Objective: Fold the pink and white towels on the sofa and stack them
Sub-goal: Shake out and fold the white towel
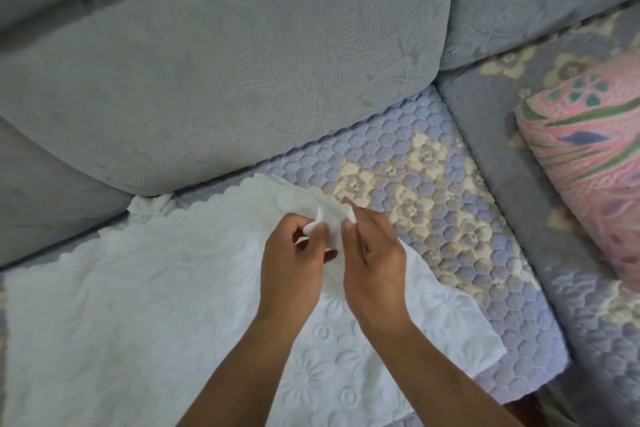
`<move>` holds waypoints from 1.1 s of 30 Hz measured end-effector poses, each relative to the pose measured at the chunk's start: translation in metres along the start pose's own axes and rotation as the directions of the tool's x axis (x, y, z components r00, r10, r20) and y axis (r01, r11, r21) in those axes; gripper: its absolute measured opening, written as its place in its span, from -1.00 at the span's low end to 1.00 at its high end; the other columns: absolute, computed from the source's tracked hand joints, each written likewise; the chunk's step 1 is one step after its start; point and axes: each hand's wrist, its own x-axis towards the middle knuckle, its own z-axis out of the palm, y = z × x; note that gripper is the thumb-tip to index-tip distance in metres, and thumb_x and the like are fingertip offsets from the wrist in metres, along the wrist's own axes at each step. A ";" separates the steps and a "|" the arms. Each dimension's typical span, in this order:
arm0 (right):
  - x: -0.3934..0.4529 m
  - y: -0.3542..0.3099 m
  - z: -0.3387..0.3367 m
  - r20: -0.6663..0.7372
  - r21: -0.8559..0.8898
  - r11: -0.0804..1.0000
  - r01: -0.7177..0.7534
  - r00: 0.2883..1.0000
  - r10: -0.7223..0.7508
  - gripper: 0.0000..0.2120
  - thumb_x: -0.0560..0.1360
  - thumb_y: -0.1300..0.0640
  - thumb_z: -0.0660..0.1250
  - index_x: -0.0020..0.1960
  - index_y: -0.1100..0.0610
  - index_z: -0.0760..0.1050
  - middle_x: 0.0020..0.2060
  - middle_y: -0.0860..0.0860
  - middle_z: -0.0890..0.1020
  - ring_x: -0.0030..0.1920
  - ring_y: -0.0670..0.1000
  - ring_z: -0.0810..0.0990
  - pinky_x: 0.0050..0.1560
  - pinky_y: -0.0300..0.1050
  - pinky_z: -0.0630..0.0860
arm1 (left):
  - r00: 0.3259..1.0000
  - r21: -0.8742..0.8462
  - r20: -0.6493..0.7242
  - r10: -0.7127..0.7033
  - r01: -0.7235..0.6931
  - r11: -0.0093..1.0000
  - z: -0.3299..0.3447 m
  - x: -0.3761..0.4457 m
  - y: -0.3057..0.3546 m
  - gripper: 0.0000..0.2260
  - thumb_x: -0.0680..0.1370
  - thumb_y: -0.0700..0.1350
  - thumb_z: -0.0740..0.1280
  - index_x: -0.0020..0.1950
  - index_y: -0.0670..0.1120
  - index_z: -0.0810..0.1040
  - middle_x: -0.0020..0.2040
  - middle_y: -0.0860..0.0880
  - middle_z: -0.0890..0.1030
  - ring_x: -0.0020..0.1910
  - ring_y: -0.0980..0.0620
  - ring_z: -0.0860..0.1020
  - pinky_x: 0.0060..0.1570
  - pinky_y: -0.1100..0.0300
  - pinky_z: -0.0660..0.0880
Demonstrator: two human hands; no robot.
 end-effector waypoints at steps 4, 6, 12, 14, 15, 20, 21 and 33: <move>-0.004 0.007 0.006 0.133 -0.201 0.955 0.220 0.972 -0.196 -0.65 0.66 0.06 0.17 0.36 0.12 0.55 0.24 -0.02 0.55 0.26 -0.04 0.54 0.17 -0.09 0.56 | 0.998 0.015 0.003 -0.066 0.066 0.998 -0.004 -0.002 -0.001 -0.89 0.61 -0.17 0.34 -0.09 -0.16 0.61 -0.20 -0.10 0.69 -0.15 -0.04 0.71 -0.08 0.07 0.67; -0.007 0.011 0.006 0.151 -0.300 0.913 0.277 0.959 -0.241 -0.63 0.66 0.05 0.15 0.38 0.12 0.53 0.26 0.01 0.53 0.26 0.01 0.52 0.20 -0.13 0.54 | 0.992 -0.063 0.029 -0.124 0.126 0.990 -0.004 -0.004 0.003 -0.84 0.63 -0.13 0.30 -0.05 -0.18 0.62 -0.17 -0.11 0.71 -0.12 -0.06 0.71 -0.09 0.13 0.66; -0.013 0.004 0.003 0.408 -0.291 0.829 0.477 0.846 -0.344 -0.54 0.60 0.19 0.32 0.46 0.29 0.38 0.34 0.14 0.49 0.33 0.08 0.45 0.39 -0.04 0.38 | 0.991 0.186 -0.075 -0.111 0.124 0.975 -0.004 -0.005 0.002 -0.71 0.56 0.11 0.38 0.10 -0.09 0.54 -0.18 -0.01 0.69 -0.21 0.09 0.69 -0.13 0.04 0.64; -0.017 0.012 -0.016 0.442 -0.268 0.864 0.427 0.851 -0.284 -0.46 0.61 0.10 0.31 0.52 0.25 0.30 0.41 0.11 0.44 0.42 0.06 0.39 0.48 -0.01 0.29 | 0.978 0.054 -0.121 -0.168 0.176 0.983 -0.006 -0.003 -0.001 -0.75 0.62 0.00 0.32 0.08 -0.19 0.47 -0.15 -0.09 0.67 -0.18 -0.04 0.71 -0.06 -0.07 0.65; -0.020 0.025 -0.032 0.380 -0.338 0.875 0.347 0.901 -0.211 -0.44 0.62 0.03 0.29 0.54 0.21 0.27 0.44 0.08 0.42 0.45 0.05 0.36 0.50 0.01 0.26 | 0.971 -0.087 -0.108 -0.212 0.203 0.975 -0.007 -0.003 -0.001 -0.79 0.64 -0.07 0.29 0.08 -0.22 0.43 -0.14 -0.16 0.65 -0.16 -0.13 0.72 -0.04 -0.09 0.65; -0.060 0.121 -0.141 0.091 -0.738 0.617 -0.274 0.866 0.492 -0.32 0.55 -0.10 0.34 0.57 -0.12 0.11 0.48 -0.07 0.26 0.47 0.06 0.21 0.50 0.11 0.26 | 0.976 -0.249 -0.093 -0.199 0.171 0.953 -0.026 0.002 0.011 -0.84 0.67 -0.13 0.26 -0.07 -0.16 0.47 -0.14 -0.18 0.63 -0.19 -0.07 0.68 -0.12 0.07 0.65; -0.074 0.132 -0.154 0.091 -0.750 0.584 -0.311 0.825 0.557 -0.40 0.56 -0.05 0.35 0.53 -0.14 0.19 0.44 -0.06 0.32 0.41 0.04 0.27 0.45 0.07 0.32 | 0.977 -0.271 -0.091 -0.194 0.163 0.949 -0.030 0.004 0.015 -0.85 0.68 -0.13 0.25 -0.05 -0.16 0.48 -0.15 -0.14 0.64 -0.21 -0.04 0.67 -0.12 0.07 0.65; -0.139 -0.024 -0.204 -0.152 -0.515 0.820 -0.249 0.968 0.198 -0.83 0.60 0.25 0.30 0.05 0.00 0.41 -0.16 -0.09 0.53 -0.23 -0.05 0.53 -0.29 -0.15 0.40 | 0.990 -0.303 -0.135 0.046 -0.086 0.949 -0.166 -0.024 0.136 -0.73 0.67 -0.34 0.13 -0.09 -0.05 0.50 -0.16 -0.10 0.52 -0.37 0.04 0.52 -0.37 0.29 0.53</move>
